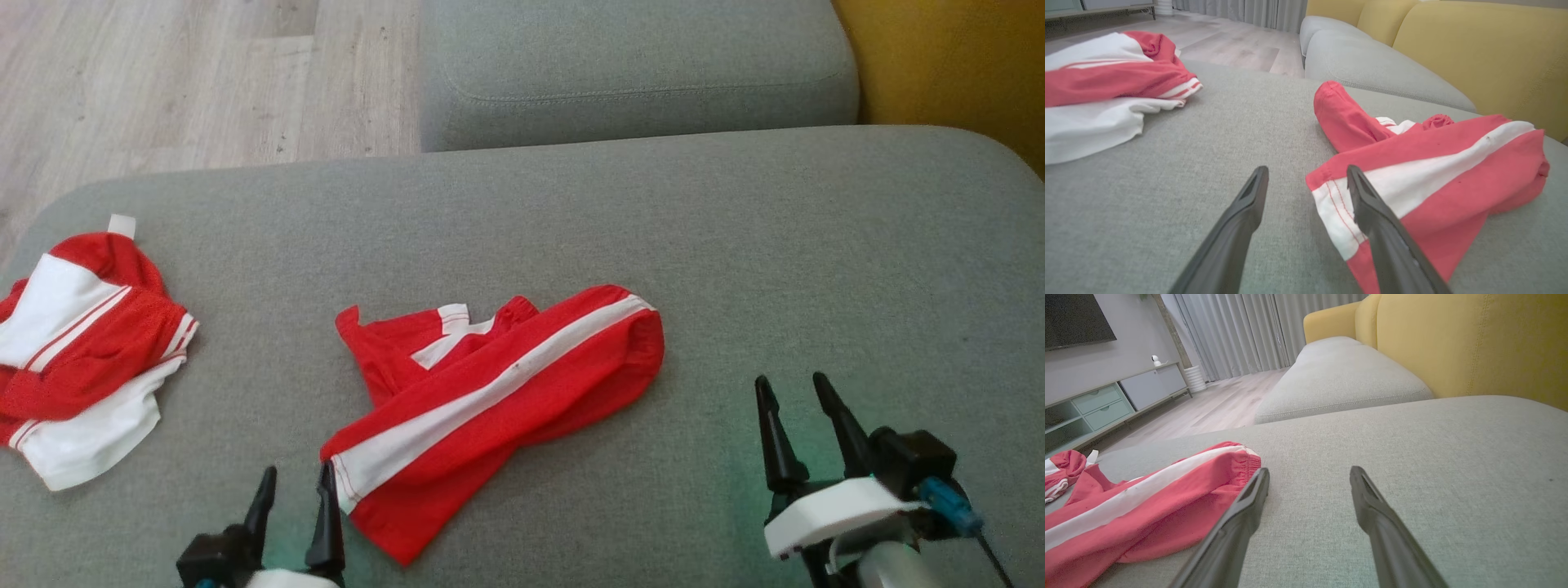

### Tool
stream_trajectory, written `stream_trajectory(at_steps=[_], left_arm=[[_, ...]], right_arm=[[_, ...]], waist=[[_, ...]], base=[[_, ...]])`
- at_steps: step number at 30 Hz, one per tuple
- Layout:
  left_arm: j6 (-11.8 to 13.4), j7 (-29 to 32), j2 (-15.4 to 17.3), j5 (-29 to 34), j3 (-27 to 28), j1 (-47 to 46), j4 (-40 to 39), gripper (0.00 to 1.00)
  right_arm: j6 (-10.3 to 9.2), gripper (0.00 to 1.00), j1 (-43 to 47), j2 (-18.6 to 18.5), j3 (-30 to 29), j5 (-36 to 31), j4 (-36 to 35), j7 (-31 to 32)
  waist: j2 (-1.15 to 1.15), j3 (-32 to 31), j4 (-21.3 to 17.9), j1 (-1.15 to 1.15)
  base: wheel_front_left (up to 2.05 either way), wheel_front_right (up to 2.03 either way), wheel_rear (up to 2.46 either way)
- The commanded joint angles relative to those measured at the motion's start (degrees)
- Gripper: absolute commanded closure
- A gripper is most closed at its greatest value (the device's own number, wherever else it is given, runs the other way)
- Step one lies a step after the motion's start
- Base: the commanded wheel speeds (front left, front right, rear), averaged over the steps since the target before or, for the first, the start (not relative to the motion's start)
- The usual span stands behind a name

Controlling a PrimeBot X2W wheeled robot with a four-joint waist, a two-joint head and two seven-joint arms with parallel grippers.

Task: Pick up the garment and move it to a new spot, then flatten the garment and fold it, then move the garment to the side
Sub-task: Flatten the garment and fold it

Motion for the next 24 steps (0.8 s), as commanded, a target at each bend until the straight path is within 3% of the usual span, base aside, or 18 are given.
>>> stream_trajectory(at_steps=[1,7,13,20,24], left_arm=[[0.55,-0.71,0.11,1.3,2.43,-1.54,-2.77,0.0],[3.98,-0.71,-0.11,5.65,3.64,-0.53,-6.35,0.0],[5.08,-0.71,-0.14,5.76,3.01,-0.17,-7.21,0.0],[3.94,-0.71,-0.15,2.89,1.6,-0.02,-6.31,0.0],[1.28,-0.71,-0.15,-0.77,-0.52,0.03,-4.55,0.0]], right_arm=[[-0.04,0.0,-1.51,0.08,1.14,0.07,-2.77,-0.62],[-0.04,0.0,-1.41,0.1,0.83,-0.79,-5.85,-0.62],[-0.04,0.0,-1.38,0.11,1.3,-1.61,-6.99,-0.62],[-0.04,0.0,-0.79,0.11,1.83,-1.24,-6.17,-0.62],[-0.04,0.0,-0.68,0.11,1.9,-1.23,-5.42,-0.62]], waist=[[0.0,0.1,0.01,0.0],[0.0,0.18,-0.12,0.0],[0.0,0.35,-0.17,0.0],[0.0,0.61,-0.03,0.0],[0.0,1.04,0.01,0.0]], base=[[0.0,0.0,0.0],[0.0,0.0,0.0],[0.0,0.0,0.0],[0.0,0.0,0.0],[0.0,0.0,0.0]])
